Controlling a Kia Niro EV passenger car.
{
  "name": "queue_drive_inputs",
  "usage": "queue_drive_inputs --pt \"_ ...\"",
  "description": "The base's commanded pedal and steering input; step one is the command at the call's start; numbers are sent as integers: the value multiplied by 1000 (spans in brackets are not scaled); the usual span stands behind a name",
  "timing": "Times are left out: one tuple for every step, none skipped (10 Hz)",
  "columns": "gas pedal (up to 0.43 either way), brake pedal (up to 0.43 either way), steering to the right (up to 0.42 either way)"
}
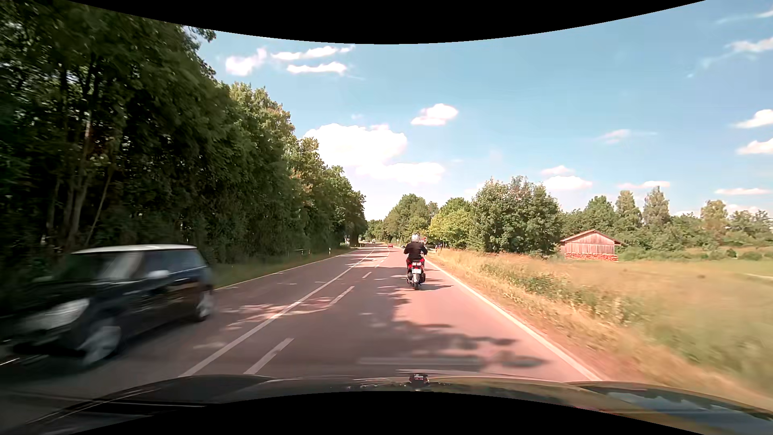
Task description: Follow the waypoints while adhering to traffic rules and regulations
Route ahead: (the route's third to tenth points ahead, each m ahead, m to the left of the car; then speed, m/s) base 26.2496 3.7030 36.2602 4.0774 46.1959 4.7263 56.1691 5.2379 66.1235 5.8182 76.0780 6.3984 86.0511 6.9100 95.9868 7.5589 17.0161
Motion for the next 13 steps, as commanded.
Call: queue_drive_inputs --pt "177 12 -3" --pt "177 12 -3" --pt "177 12 -2" --pt "177 6 -1" --pt "177 12 0" --pt "177 12 1" --pt "177 12 0" --pt "177 12 1" --pt "177 12 0" --pt "177 12 0" --pt "177 12 -1" --pt "177 12 -1" --pt "177 12 -1"
